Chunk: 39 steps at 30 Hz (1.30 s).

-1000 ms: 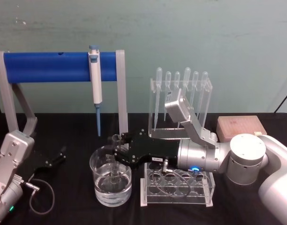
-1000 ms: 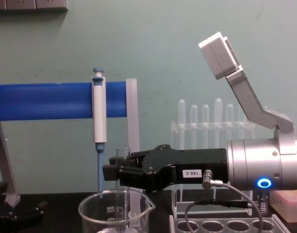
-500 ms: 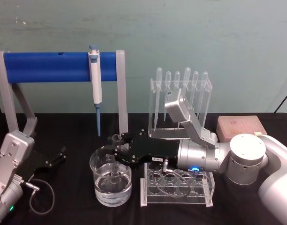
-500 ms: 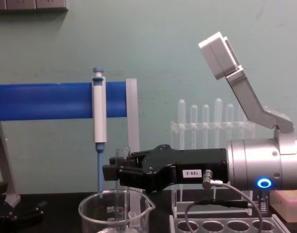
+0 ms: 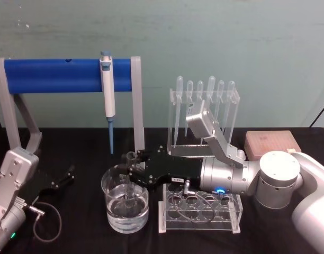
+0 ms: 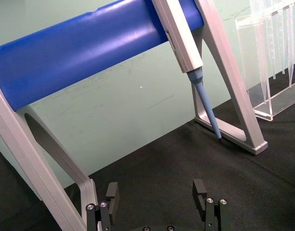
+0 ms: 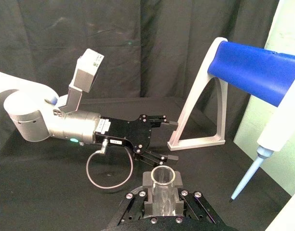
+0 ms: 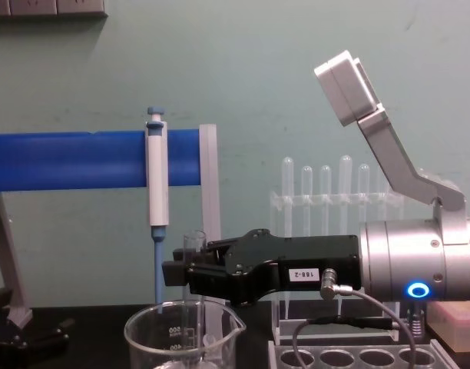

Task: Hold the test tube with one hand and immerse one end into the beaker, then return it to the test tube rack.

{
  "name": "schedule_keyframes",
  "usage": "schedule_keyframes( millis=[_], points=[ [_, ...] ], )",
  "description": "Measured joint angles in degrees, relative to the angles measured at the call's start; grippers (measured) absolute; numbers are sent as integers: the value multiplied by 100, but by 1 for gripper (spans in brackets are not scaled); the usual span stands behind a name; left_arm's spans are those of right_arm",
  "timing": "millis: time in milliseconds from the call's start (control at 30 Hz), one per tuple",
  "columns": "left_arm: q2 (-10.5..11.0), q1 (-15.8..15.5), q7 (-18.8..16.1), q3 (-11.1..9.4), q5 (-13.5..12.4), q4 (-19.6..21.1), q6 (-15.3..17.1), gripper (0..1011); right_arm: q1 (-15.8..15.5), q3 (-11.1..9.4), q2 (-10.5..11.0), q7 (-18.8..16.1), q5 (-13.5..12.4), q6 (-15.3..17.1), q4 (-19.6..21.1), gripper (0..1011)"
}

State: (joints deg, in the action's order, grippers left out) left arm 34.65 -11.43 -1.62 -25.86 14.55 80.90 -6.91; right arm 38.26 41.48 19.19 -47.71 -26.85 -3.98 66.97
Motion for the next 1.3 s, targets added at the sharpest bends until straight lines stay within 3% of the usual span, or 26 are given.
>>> schedule_keyframes(
  millis=[1300],
  points=[
    [0,0,0,0,0,0,0,1000,0,0,0,0,0,0,0,228]
  ],
)
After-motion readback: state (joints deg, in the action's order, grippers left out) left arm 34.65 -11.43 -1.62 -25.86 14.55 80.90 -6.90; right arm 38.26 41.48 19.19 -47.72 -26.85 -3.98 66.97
